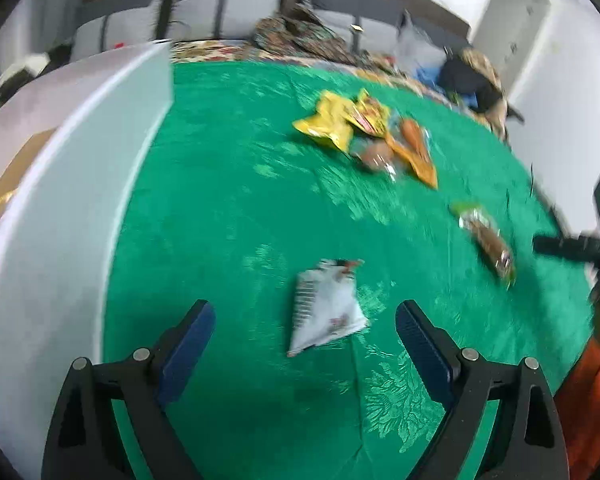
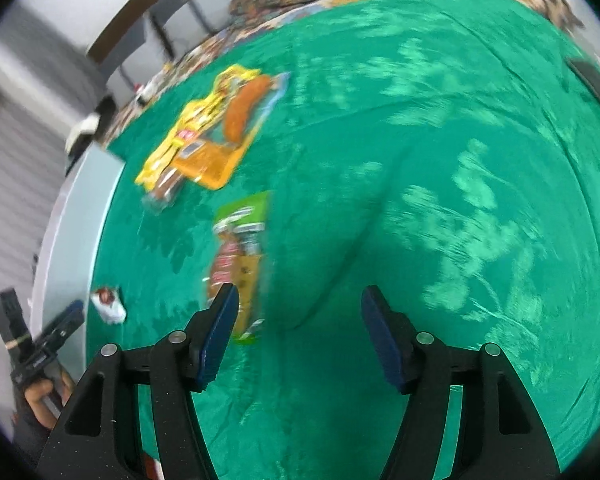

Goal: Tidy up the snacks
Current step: 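Grasp the white packet with left tool while right tool carries green-labelled bag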

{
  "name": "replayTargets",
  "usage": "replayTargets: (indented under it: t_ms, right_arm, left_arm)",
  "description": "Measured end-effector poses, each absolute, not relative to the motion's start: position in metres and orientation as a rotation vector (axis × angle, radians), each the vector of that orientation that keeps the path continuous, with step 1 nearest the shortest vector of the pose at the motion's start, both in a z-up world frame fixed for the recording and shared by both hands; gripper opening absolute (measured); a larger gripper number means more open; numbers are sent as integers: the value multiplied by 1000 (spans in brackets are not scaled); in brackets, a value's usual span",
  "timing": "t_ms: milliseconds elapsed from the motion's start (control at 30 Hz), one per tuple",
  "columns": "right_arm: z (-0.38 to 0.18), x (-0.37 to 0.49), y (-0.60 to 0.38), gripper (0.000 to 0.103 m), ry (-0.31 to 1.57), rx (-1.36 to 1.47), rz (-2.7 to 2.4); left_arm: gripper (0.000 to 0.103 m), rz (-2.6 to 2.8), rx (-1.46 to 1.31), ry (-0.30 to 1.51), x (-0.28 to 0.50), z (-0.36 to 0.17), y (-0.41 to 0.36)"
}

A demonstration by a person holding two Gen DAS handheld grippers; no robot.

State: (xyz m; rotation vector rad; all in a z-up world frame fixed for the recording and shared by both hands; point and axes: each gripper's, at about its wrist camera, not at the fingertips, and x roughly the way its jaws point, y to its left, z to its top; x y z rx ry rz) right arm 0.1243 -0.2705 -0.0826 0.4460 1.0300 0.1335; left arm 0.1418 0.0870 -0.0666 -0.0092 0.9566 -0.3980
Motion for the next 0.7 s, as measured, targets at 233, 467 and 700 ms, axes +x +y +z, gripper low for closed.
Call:
replayTargets:
  t_ms: [233,467,700]
  right_arm:
    - [-92,160,-216,72,1155,251,124]
    - [-106,161,-167,54,1182,-3,70]
    - [-94,144,-203,45,1152,299,131]
  left_arm:
    - [71,-319,192,976,153,-87,44]
    - [32,-309,119,973,141,-84,60]
    - [32,-332,-106,935,132,-56,90]
